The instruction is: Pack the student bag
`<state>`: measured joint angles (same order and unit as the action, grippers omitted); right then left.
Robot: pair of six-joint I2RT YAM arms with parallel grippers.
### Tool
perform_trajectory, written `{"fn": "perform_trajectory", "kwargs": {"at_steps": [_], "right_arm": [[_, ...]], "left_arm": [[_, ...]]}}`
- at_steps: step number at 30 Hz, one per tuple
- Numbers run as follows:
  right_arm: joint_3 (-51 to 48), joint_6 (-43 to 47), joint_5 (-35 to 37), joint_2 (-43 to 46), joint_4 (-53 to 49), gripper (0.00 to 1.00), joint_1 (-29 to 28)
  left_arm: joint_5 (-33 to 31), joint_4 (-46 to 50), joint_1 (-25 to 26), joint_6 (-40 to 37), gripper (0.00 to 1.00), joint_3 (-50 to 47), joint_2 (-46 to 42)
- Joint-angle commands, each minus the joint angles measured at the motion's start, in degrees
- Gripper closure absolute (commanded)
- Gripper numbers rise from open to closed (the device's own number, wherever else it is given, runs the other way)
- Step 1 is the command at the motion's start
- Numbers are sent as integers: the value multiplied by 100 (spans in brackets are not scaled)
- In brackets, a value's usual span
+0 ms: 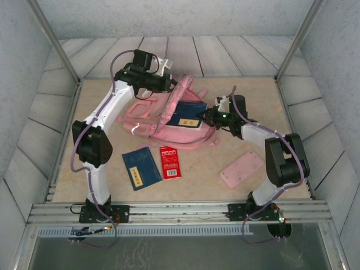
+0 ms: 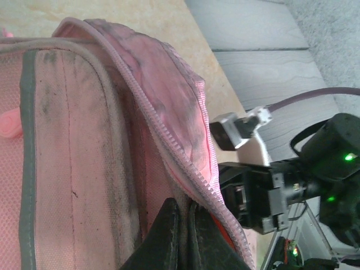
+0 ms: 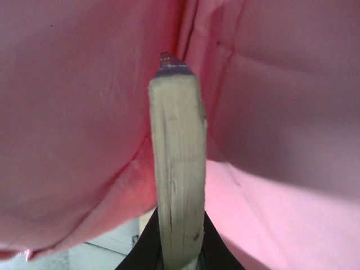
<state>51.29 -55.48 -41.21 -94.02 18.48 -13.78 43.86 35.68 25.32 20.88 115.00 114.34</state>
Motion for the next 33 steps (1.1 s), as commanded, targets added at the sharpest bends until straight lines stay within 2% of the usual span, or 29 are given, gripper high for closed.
{"fn": "perform_trajectory", "kwargs": {"at_steps": [1, 6, 11, 18, 24, 33], "right_arm": [[201, -841, -89, -287, 1317, 100, -158], [392, -1181, 310, -794, 1682, 100, -401], [712, -1281, 940, -1200, 1608, 100, -683], [1240, -1161, 2195, -1486, 641, 100, -1106], [1603, -1385, 2352, -1963, 646, 100, -1249], [2087, -1352, 2557, -2488, 311, 100, -1398]], "left_arm": [[590, -632, -52, 145, 100, 442, -326], [756, -789, -114, 278, 100, 496, -326], [810, -912, -133, 386, 100, 493, -351], [856, -1139, -211, 560, 100, 424, -421], [1242, -1762, -230, 913, 100, 173, -450], [1346, -1704, -246, 699, 100, 51, -510]]}}
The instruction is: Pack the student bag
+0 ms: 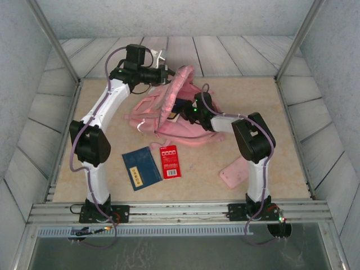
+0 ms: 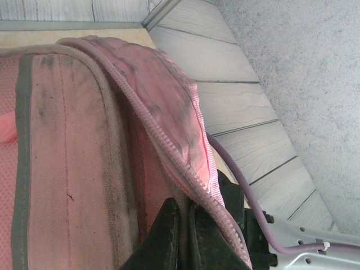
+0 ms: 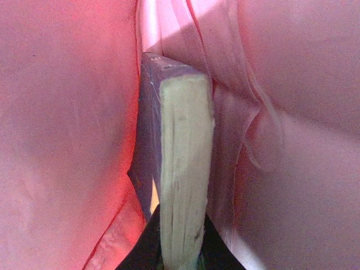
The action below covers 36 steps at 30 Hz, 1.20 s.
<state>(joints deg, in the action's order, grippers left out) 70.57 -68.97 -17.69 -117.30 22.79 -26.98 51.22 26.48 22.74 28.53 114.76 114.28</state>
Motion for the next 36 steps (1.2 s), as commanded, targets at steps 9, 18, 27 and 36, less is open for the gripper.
{"fn": "perform_trajectory", "kwargs": {"at_steps": [9, 18, 27, 36], "right_arm": [[61, -44, 396, -168, -47, 100, -117], [177, -96, 3, 135, 260, 100, -122], [252, -339, -151, 150, 795, 100, -121], [286, -354, 251, 24, 989, 100, -146]], "left_arm": [[611, -1105, 11, 89, 100, -236, -516], [538, -1194, -6, -14, 100, -687, -640], [538, -1209, -72, 53, 100, -643, -731], [566, -1628, -86, 374, 100, -890, -806]]}}
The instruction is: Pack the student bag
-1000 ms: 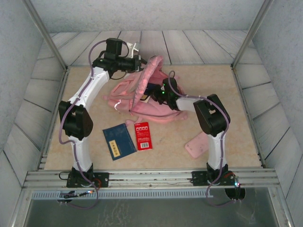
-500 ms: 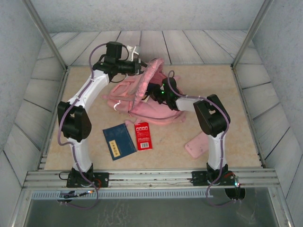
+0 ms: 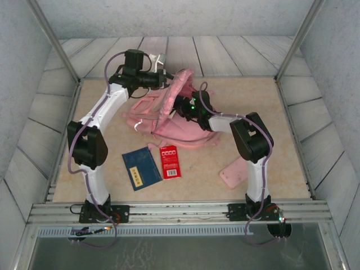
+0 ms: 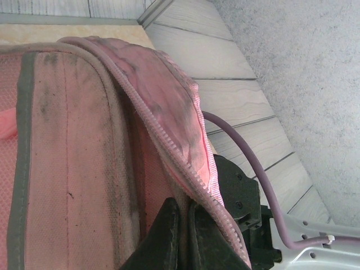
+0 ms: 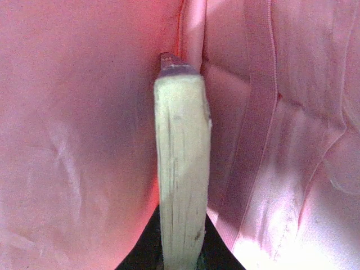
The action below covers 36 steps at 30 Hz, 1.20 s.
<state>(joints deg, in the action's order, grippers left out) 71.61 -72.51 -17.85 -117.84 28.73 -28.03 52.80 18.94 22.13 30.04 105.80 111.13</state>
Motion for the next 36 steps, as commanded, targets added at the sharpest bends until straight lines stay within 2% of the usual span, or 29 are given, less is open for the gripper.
{"fn": "perform_trajectory", "kwargs": {"at_steps": [1, 8, 12, 19, 20, 23, 28, 36], "right_arm": [[211, -30, 315, 14, 417, 100, -37], [809, 193, 775, -437, -53, 100, -171], [1113, 230, 782, -727, -315, 93, -235], [1177, 484, 789, -877, -796, 88, -282], [1190, 537, 800, -865, -890, 86, -283], [1214, 674, 791, -863, -1113, 71, -286], [897, 861, 644, -656, -1149, 61, -247], [-410, 1756, 565, 778, -1511, 38, -52]], "left_arm": [[424, -1001, -30, 316, 100, -38, -499], [468, -1417, -24, 616, 100, -310, -544], [468, -1589, -25, 722, 100, -420, -570], [446, -1608, -28, 675, 100, -470, -584], [427, -1601, -29, 664, 100, -490, -584], [400, -1628, -22, 652, 100, -558, -555], [277, -1551, -29, 542, 100, -658, -566], [-374, -610, -38, -358, 100, -673, -545]]}}
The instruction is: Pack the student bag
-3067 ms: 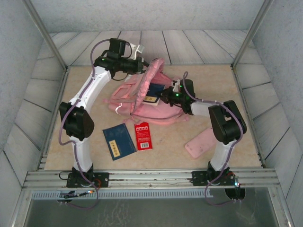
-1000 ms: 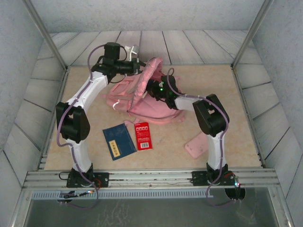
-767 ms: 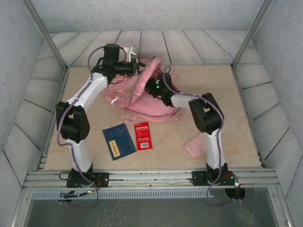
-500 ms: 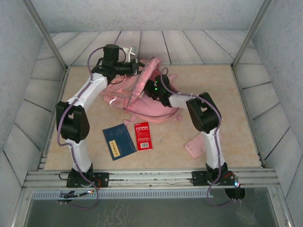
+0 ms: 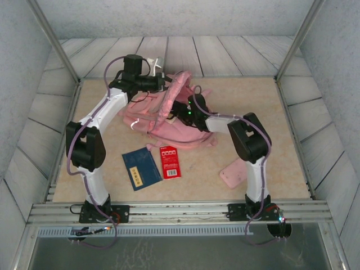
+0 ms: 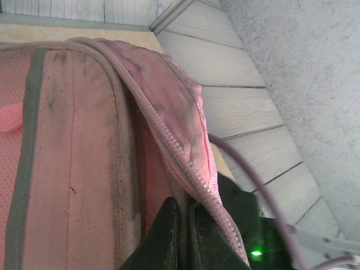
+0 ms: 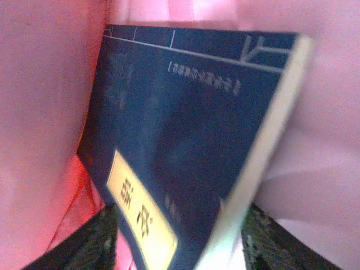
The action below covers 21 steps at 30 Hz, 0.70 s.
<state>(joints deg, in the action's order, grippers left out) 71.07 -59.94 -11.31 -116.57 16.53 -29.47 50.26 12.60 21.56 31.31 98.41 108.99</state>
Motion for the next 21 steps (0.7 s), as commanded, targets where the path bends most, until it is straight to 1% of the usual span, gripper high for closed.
{"fn": "perform_trajectory", "kwargs": {"at_steps": [1, 4, 8, 11, 14, 18, 20, 21], "right_arm": [[-545, 591, -103, 882, -354, 37, 123], [-1146, 984, -158, 1636, -641, 34, 248], [-1941, 1698, -15, 2788, -1177, 34, 348], [-2496, 2259, 108, 3692, -1439, 33, 367], [-2909, 2657, 188, 4493, -1650, 32, 368], [-3166, 3021, -11, 5112, -1766, 31, 363], [-3241, 3202, -382, 5206, -1705, 31, 367], [-3267, 3278, -610, 5199, -1683, 31, 371]], "left_arm": [[-166, 66, 30, -538, 100, 24, -310], [-321, 58, 40, -696, 100, -199, -252], [-809, 127, 152, -1001, 100, -505, -182], [-1247, 275, 315, -1203, 100, -597, -48], [-1453, 304, 562, -1314, 100, -596, 173], [-1587, 270, 934, -1329, 100, -509, 515], [-1696, 293, 1088, -1301, 100, -490, 655], [-1735, 324, 1127, -1274, 98, -499, 696]]}}
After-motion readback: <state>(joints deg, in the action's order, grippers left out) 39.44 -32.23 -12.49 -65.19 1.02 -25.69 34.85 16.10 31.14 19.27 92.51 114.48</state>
